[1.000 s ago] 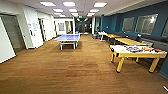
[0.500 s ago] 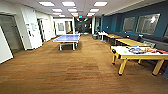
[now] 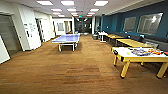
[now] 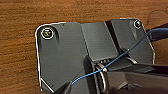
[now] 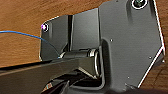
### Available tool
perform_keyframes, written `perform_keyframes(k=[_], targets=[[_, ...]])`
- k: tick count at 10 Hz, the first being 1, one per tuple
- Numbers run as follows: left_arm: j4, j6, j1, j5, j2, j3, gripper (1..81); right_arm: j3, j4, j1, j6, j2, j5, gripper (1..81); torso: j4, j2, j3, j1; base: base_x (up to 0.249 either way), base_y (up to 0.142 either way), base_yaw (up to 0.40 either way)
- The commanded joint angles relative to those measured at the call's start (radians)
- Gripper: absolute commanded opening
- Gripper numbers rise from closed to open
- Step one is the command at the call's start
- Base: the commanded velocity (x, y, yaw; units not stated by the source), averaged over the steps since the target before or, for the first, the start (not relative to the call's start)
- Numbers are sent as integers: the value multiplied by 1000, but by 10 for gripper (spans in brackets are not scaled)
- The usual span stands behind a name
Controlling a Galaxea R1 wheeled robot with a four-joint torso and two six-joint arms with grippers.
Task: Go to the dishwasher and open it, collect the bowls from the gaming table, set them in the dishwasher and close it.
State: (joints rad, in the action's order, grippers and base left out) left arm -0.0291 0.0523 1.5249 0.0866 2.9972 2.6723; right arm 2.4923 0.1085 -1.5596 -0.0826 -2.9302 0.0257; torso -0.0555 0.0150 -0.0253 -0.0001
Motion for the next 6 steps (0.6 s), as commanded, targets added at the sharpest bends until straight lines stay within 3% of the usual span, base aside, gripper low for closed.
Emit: perform_keyframes(k=[1, 6], targets=[[-2, 4, -51, -47, -1, -2, 811, 2, -6, 48, -3, -5, -58, 811, 0, 0, 0, 0, 271, 0, 0], [-3, 4, -51, -47, 3, -3, 811, 11, -7, 45, -5, -11, -58, 811, 0, 0, 0, 0, 273, 0, 0]])
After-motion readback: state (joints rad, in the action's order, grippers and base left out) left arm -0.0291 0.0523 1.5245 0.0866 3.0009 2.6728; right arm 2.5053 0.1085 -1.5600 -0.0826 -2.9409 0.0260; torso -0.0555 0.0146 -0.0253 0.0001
